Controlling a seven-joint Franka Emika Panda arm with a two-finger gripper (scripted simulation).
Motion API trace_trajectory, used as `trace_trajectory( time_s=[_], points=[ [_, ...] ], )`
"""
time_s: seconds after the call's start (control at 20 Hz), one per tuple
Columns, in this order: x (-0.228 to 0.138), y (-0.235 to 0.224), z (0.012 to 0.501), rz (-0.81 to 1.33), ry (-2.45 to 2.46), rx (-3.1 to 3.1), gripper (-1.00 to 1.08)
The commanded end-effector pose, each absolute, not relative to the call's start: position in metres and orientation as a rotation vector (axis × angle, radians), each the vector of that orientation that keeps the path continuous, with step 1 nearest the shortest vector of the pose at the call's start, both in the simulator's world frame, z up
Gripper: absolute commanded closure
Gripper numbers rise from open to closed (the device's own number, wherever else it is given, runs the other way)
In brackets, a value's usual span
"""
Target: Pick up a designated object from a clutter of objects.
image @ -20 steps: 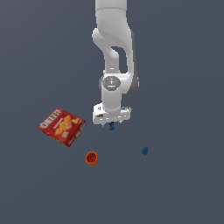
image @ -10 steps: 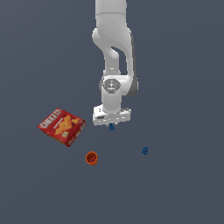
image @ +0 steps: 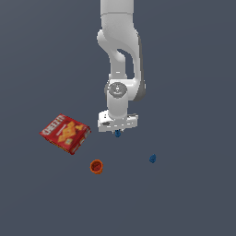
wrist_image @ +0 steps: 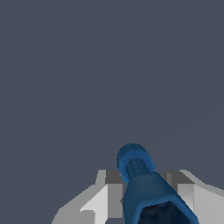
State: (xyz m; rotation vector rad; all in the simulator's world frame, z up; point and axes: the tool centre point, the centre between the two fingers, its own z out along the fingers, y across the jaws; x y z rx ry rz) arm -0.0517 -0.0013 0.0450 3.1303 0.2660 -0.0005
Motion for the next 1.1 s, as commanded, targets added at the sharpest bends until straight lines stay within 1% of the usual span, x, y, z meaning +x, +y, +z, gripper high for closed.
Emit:
trace_trajectory(
  time_s=[0.0,0.2,0.45,1.05],
  points=[
    [-0.051,0.0,0.05,0.001,0.266,3.13,1.08],
    [-0.048,0.003,0.064,0.001,0.266,3.13,1.08],
    [-0.043,0.011,0.094,0.001,0.266,3.13,1.08],
    [-0.025,0.038,0.204,0.001,0.267,3.13,1.08]
  ],
)
